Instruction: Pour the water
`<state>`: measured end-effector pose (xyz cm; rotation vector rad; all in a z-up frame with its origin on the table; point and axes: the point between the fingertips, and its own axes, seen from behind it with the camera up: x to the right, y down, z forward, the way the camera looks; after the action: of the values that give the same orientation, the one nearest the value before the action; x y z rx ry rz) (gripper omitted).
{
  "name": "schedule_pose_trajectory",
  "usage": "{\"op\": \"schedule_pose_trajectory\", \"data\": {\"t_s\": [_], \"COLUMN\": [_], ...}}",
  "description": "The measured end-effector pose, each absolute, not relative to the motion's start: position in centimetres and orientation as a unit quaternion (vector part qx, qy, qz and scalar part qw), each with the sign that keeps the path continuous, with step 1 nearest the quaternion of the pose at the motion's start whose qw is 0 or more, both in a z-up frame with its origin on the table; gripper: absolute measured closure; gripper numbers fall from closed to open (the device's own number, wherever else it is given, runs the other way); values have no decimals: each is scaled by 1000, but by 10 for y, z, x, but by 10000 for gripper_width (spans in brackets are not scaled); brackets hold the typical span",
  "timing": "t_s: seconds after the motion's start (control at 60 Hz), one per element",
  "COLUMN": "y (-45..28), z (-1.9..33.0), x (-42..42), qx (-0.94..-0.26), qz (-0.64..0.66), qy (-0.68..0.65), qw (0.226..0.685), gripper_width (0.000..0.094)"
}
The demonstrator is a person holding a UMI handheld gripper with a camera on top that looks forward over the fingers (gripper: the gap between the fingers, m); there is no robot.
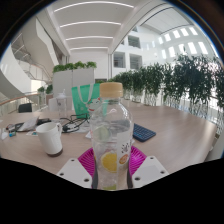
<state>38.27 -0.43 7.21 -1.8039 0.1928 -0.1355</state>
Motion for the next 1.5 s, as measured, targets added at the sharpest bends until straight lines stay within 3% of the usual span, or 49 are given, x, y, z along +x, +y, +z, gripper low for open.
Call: {"op": "schedule_pose_trajectory", "data": {"t_s": [0.083,0.25,0.3,0.35,0.433,0.617,0.85,1.05,1.15,1.25,1.35,1.383,1.433,1.467,1.5], "y": [-1,32,57,71,105,152,170,169,173,183,183,157,171,150,143], "z": [71,156,192,203,226,198,195,194,200,236,279,280,292,273,265], "x": [380,392,393,382,359,304,273,272,276,272,279,282,278,287,290], "qx": [-810,-795,-787,-764,-716,-532,-339,-318,-350,-443,-582,-605,-666,-690,-704], "qz": [-56,-165,-218,-281,-384,-532,-610,-621,-611,-579,-484,-437,-308,-225,-153], "qy": [87,-8,-62,-140,-287,-559,-688,-694,-679,-613,-454,-371,-307,-226,-173], "qw": [577,584,574,563,507,348,196,178,206,303,470,552,606,650,672], "gripper_width": [598,598,599,599,599,599,600,597,598,598,574,551,523,551,503]}}
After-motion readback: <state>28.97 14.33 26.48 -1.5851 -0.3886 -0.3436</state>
